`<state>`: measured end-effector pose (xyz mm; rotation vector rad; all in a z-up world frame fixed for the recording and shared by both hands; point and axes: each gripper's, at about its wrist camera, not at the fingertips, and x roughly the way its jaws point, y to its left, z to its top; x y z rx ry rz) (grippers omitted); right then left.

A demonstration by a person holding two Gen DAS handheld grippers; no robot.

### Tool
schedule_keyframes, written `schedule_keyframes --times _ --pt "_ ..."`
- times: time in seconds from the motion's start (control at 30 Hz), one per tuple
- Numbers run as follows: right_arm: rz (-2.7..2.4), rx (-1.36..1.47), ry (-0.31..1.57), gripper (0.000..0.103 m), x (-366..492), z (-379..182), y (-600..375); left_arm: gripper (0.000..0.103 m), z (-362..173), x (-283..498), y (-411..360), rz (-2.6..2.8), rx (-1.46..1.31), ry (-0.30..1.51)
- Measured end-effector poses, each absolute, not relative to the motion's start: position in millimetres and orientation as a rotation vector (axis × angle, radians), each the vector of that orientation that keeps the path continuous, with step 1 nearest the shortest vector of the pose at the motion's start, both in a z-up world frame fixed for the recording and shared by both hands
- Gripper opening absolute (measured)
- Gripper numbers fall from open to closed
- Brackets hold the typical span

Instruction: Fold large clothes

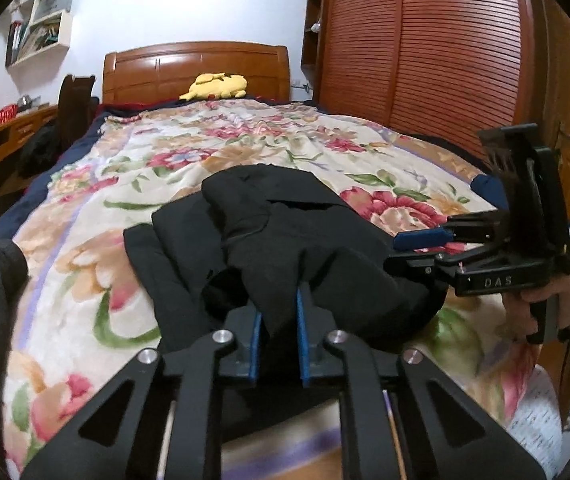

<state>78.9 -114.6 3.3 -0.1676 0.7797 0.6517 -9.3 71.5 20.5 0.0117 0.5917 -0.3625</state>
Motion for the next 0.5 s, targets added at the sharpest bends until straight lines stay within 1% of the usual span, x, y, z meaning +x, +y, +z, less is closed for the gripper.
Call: schedule_keyframes --times 0.17,0.27,0.43,0.5 --pt "0.647 -0.173 0.737 0.045 78 17 -122 0.007 38 -35 82 -0.332 0.028 0.543" --pt "0.654 -0.16 0.724 0.046 83 24 -121 0.007 43 -48 102 -0.288 0.021 0.541" --pt "0.692 -0.16 0.708 0.046 93 29 -101 0.008 25 -48 130 -0.27 -0.028 0.615" --pt "0.723 -0.171 0.731 0.046 95 23 -90 0.01 17 -47 137 -0.277 -0.084 0.639"
